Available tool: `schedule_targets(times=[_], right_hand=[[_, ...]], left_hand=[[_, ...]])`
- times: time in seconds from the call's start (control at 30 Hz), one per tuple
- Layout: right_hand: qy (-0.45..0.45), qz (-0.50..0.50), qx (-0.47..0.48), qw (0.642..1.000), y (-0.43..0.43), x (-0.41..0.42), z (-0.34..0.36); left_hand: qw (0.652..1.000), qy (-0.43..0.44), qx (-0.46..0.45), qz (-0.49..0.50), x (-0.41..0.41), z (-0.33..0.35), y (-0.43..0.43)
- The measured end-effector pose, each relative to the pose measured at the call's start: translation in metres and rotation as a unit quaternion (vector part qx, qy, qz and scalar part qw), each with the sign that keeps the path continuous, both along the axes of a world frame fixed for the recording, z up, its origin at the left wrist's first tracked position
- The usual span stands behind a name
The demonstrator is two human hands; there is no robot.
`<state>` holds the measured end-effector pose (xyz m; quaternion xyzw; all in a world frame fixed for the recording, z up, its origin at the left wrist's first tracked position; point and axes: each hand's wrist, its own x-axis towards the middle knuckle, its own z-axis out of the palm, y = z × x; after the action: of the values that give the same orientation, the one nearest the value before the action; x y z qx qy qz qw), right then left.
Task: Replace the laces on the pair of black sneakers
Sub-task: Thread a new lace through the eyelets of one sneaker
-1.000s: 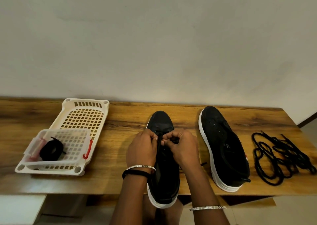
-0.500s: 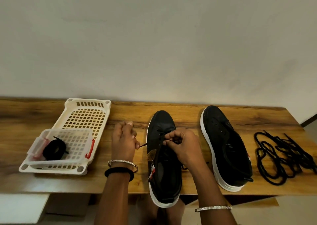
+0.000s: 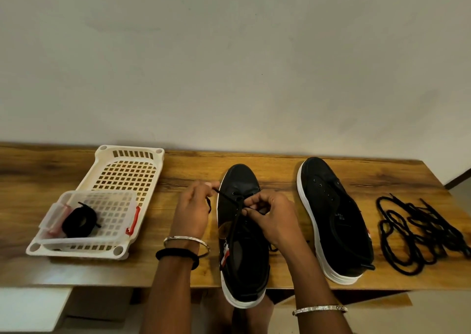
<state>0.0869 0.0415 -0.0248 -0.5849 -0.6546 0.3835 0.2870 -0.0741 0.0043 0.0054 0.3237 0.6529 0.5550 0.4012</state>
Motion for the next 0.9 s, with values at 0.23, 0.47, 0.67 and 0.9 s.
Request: schedule_targets(times=[0.23,0.47,0.67,0.9], right_hand=[[-0.002,-0.011,-0.013,1.000,0.003,0.001,-0.004],[0.022,-0.007,-0.020,1.000,0.001,0.013,0.005],[0.118,0.004,-0.099,0.988,-0.002,0.024,0.008],[0.093,0.052,-0.115,0.988,-0.004,0.028,0.011]], left_hand=[[0.994,-0.083,0.023,0.070,-0.012,0.003,-0.008],[0.928,0.345,-0.108,-0.094,-0.007,-0.009,-0.015],[0.954,0.277,-0.057,-0.100,-0.008,-0.012,-0.011],[0.981,-0.193,-0.016,0.009,-0.008,0.001,-0.002]])
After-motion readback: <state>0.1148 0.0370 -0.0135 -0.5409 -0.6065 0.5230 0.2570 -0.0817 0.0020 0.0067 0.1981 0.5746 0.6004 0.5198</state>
